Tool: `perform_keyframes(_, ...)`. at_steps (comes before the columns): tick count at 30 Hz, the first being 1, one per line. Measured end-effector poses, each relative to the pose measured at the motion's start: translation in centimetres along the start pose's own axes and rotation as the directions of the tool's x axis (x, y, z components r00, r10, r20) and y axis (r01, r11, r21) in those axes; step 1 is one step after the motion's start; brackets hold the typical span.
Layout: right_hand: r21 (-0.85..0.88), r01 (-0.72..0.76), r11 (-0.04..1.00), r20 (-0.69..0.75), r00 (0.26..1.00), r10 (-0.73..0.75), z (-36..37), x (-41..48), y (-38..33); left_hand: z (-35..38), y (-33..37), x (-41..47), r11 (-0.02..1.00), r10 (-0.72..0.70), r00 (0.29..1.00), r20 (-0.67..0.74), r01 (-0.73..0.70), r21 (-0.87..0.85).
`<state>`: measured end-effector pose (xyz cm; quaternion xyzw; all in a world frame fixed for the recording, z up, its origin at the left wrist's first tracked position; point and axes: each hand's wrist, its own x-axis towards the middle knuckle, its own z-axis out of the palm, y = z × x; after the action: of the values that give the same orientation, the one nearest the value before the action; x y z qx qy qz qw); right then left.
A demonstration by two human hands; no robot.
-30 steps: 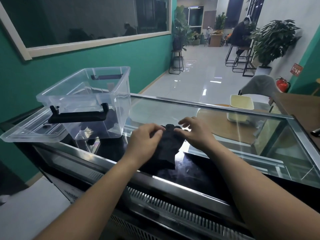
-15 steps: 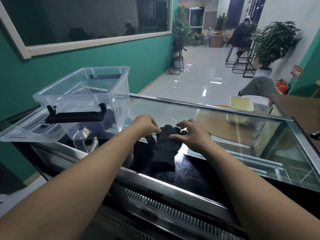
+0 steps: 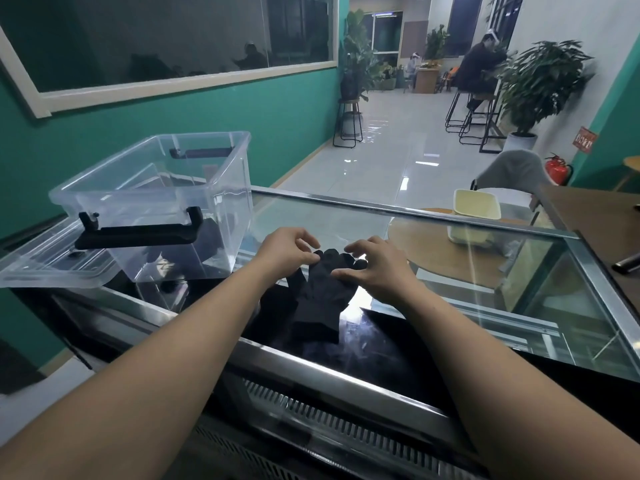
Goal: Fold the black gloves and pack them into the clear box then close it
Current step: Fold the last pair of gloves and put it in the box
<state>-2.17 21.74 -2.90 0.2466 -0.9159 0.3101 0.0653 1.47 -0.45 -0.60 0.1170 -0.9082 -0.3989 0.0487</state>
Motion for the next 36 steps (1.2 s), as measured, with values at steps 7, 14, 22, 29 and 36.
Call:
perform_keyframes(7,-0.091,-0.072,0.993,-0.024,0.997,0.070,0.0,0.2,-0.2,0.1,-0.6,-0.6,0.995,0.010,0.999,-0.037,-0.007,0.095)
perform_keyframes(14,-0.011,-0.043,0.999,-0.051,0.998,0.042,0.2,0.2,-0.1,0.5,-0.7,-2.8,0.987,0.132,0.979,-0.154,-0.115,0.114)
perform_keyframes(22,0.111,0.017,0.994,-0.122,0.993,-0.004,-0.2,-0.5,-0.3,-0.1,-0.6,-9.5,0.933,0.358,0.922,-0.150,-0.345,0.103)
perform_keyframes(29,0.178,0.158,0.971,-0.176,0.976,-0.127,0.1,-2.3,-2.4,-0.3,-2.1,-13.1,0.875,0.477,0.878,0.034,-0.478,0.079)
perform_keyframes(36,0.183,0.400,0.898,-0.081,0.916,-0.392,-0.6,-6.7,-3.4,0.3,-2.7,-13.2,0.834,0.527,0.849,0.047,-0.527,0.163)
